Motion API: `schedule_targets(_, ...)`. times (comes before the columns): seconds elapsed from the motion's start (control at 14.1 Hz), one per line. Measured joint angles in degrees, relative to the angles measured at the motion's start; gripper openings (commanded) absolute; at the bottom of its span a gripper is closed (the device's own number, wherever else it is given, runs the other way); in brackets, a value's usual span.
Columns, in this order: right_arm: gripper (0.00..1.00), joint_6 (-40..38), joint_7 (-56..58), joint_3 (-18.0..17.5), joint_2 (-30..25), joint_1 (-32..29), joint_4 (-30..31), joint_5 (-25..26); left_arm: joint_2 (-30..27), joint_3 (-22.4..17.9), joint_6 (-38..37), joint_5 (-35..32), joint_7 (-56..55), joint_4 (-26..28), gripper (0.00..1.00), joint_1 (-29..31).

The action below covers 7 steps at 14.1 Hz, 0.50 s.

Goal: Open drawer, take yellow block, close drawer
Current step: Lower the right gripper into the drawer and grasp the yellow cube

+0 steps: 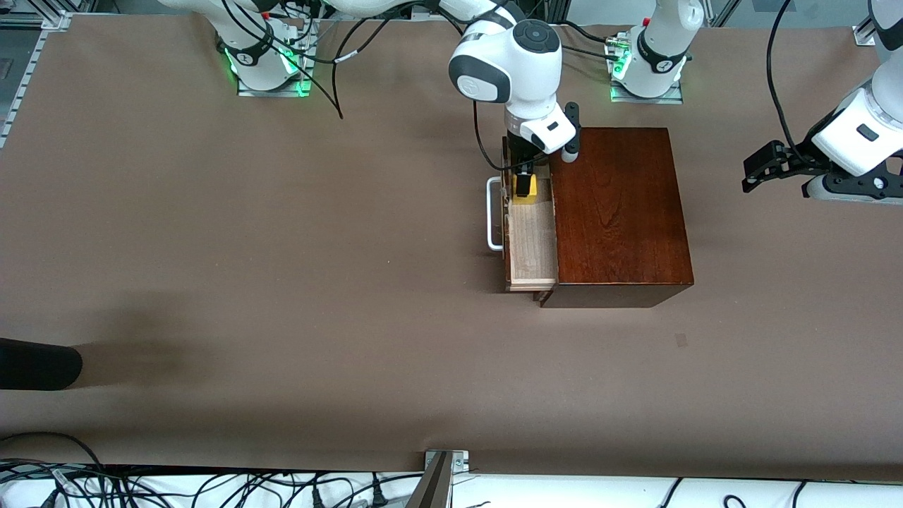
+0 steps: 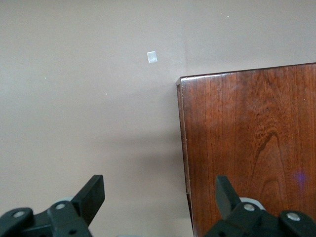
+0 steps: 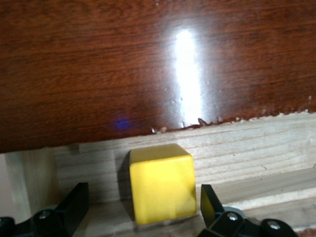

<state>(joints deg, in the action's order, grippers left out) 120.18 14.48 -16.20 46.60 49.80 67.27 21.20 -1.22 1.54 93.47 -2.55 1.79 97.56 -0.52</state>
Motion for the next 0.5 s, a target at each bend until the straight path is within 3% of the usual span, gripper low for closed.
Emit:
schedule_targets(0.21,0.99,1.37,0.0,0.01,1.11,0.0,0.0,1.52,0.02,0.0,0.0,0.0,0.0,-0.02,1.0,-0.03)
schedule_targets(0.35,0.51,2.0,0.0,0.02,1.6,0.0,0.0,1.74,0.02,0.0,0.0,0.0,0.0,-0.03,1.0,-0.06)
schedule_targets(0.42,0.17,2.22,0.0,0.04,1.7,0.0,0.0,1.88,0.02,0.0,-0.01,0.0,0.0,-0.03,1.0,-0.07)
schedule_targets(0.5,0.02,2.33,0.0,0.1,1.71,0.0,-0.01,2.06,0.02,0.0,-0.01,0.0,0.0,-0.03,1.0,-0.07)
